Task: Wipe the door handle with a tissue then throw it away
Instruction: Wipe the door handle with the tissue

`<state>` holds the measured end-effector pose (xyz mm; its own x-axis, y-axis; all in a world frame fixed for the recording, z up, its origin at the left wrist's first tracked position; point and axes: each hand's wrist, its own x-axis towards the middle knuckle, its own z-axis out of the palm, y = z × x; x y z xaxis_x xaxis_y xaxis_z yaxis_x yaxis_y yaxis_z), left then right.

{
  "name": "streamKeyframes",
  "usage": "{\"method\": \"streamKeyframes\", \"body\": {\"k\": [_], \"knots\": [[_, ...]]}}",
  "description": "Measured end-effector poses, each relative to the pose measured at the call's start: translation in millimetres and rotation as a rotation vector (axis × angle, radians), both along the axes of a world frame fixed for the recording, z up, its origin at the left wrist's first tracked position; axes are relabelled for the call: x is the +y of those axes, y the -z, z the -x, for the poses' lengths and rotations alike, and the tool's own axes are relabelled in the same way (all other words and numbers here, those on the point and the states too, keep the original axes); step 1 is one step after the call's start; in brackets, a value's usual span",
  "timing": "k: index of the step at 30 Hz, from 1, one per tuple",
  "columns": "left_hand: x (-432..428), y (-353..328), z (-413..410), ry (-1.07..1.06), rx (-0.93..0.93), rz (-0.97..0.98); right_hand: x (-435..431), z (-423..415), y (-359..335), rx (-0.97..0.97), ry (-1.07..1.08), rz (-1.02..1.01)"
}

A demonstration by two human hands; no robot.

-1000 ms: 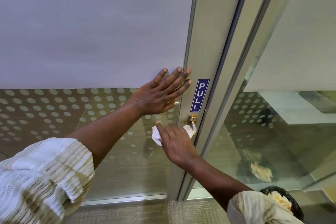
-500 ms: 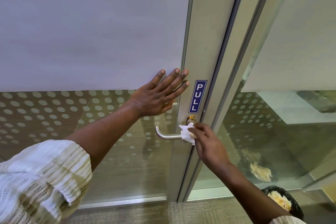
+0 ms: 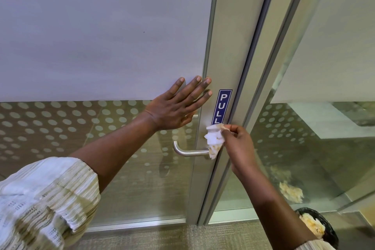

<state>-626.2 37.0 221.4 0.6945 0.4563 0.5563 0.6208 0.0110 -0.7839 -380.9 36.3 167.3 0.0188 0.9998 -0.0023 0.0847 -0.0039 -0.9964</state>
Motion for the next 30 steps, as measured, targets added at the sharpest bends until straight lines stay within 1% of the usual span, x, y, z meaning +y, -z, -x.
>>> {"method": "streamKeyframes", "body": {"k": [1,2,3,6,7,9,11,12,14,16,20,23,27,30], "knots": [[0.1,0.1,0.0,0.002,-0.003,-0.005,-3.5,2.6,1.1,0.097,-0.023,0.018],[0.4,0.5,-0.2,0.005,-0.01,-0.012,-8.8,4.5,2.6,0.136,-0.041,-0.007],[0.7,1.0,-0.4,0.008,-0.018,-0.019,-13.3,5.8,5.5,0.072,-0.05,-0.092],[1.6,2.1,-0.6,0.012,-0.026,-0.025,-21.0,7.0,22.1,-0.43,-0.071,-0.507],[1.4,2.4,-0.5,0.014,-0.026,-0.023,-20.5,8.9,28.4,-0.535,-0.075,-0.603],[1.5,3.7,-0.4,0.017,-0.026,-0.021,-16.2,11.9,37.7,-0.701,-0.103,-0.72],[1.6,3.8,-0.3,0.022,-0.026,-0.021,-9.9,11.3,40.5,-0.872,-0.159,-0.818],[1.8,3.4,-0.1,0.025,-0.027,-0.02,-4.7,8.4,41.7,-0.925,-0.193,-0.848],[1.7,2.3,0.1,0.03,-0.033,-0.018,4.7,-0.1,40.8,-0.935,-0.262,-0.85],[1.3,2.2,0.4,0.03,-0.032,-0.014,8.7,-7.8,40.3,-0.884,-0.281,-0.768],[1.1,2.5,-0.2,0.023,-0.03,-0.013,7.7,-9.5,43.1,-0.802,-0.081,-0.661],[0.9,1.8,0.1,0.023,-0.03,-0.014,6.5,0.1,38.9,-0.782,-0.071,-0.695],[0.5,2.6,-0.6,0.035,-0.039,-0.016,12.3,5.0,35.7,-0.797,-0.232,-0.725],[0.6,2.1,-0.7,0.041,-0.041,-0.011,14.8,-4.5,41.3,-0.745,-0.166,-0.807]]}}
